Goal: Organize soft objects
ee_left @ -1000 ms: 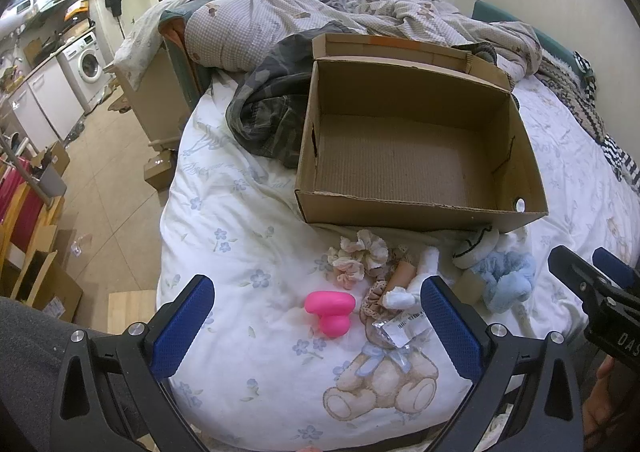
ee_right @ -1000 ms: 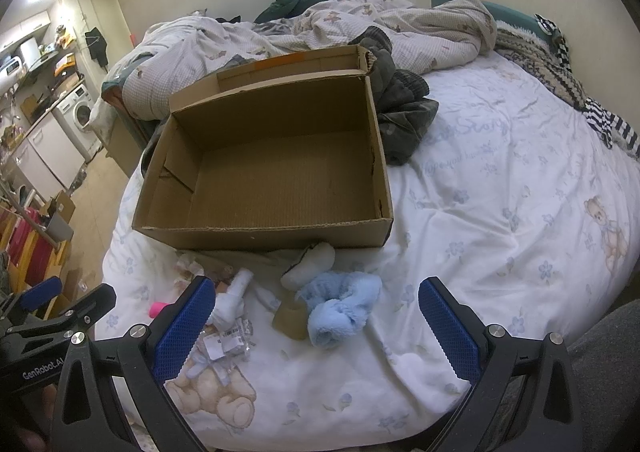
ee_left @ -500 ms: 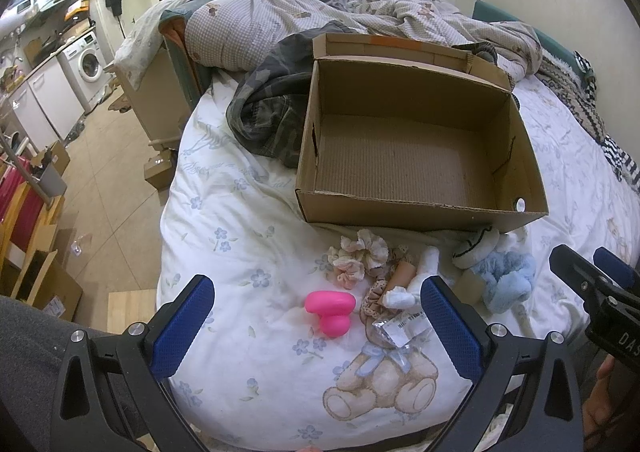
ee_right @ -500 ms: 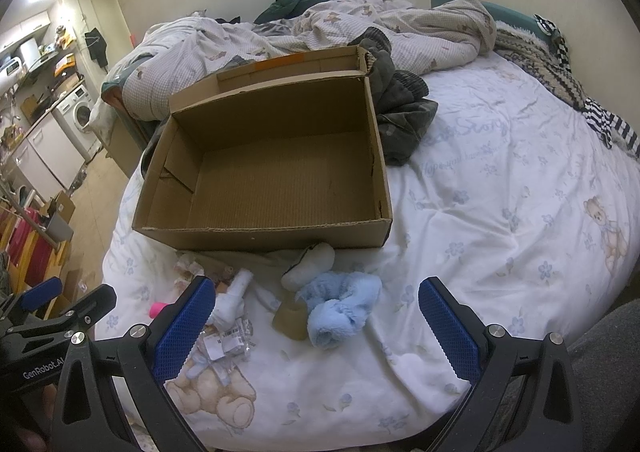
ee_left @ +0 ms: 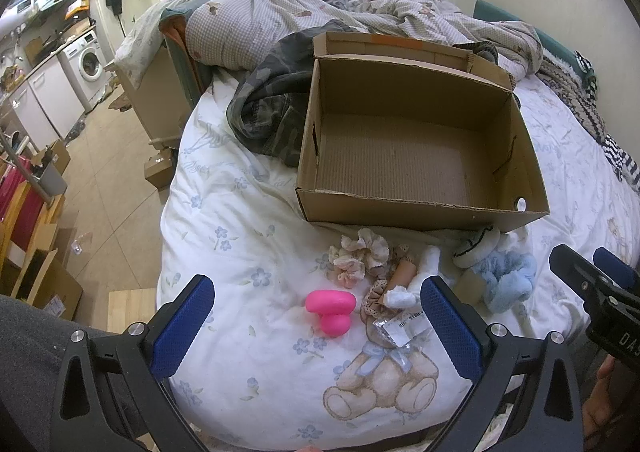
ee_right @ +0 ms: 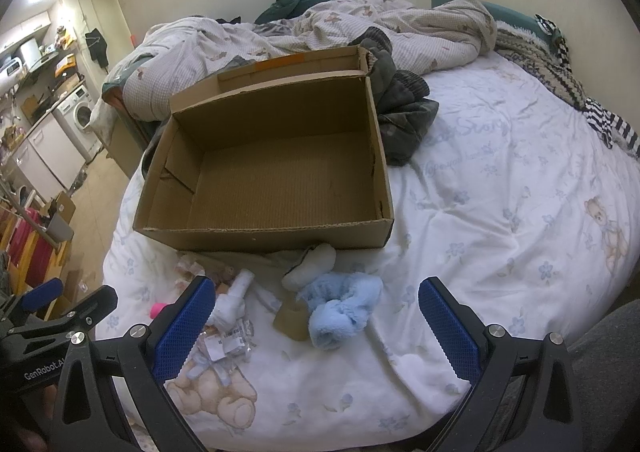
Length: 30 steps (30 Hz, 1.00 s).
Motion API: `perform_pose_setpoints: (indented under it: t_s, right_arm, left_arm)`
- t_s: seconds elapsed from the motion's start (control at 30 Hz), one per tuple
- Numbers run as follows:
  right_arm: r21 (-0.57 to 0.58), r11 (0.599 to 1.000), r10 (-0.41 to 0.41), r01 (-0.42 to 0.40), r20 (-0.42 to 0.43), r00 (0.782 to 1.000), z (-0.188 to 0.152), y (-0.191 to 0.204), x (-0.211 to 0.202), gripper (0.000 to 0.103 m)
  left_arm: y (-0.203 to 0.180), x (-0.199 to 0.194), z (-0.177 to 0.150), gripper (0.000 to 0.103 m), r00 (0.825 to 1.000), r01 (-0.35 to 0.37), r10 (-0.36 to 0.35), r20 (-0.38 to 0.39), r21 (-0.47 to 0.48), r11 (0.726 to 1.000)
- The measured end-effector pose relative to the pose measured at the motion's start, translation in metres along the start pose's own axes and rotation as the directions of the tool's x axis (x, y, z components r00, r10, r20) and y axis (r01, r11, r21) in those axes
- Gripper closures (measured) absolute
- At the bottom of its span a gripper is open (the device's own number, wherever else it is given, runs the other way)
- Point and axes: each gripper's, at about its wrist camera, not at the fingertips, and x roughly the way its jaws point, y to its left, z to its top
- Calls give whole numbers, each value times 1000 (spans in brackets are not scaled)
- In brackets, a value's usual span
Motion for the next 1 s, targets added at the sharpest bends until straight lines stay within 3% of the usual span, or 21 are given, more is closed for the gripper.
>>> perform_pose_setpoints:
  t_s: [0.47, 0.6, 0.73, 1.0]
  right_arm:
    - [1, 1000, 4, -4, -1, 1000, 1, 2, 0, 0]
    - [3, 1000, 7, -7, -3, 1000, 1, 2, 0, 0]
    - [15, 994, 105, -105, -29, 994, 13, 3, -7, 0]
    - [-28, 995, 97, -99, -70, 993, 37, 4, -7, 0]
  left_arm:
    - [0, 0, 0, 0, 1000, 0, 0, -1, 0, 1000]
    - [3, -3, -1, 0, 1000, 14, -14, -22, -3, 1000]
    - [8, -8, 7, 0, 999, 17, -18, -49, -21, 1000]
    - [9, -7, 27, 0, 993, -20, 20, -116, 3, 1000]
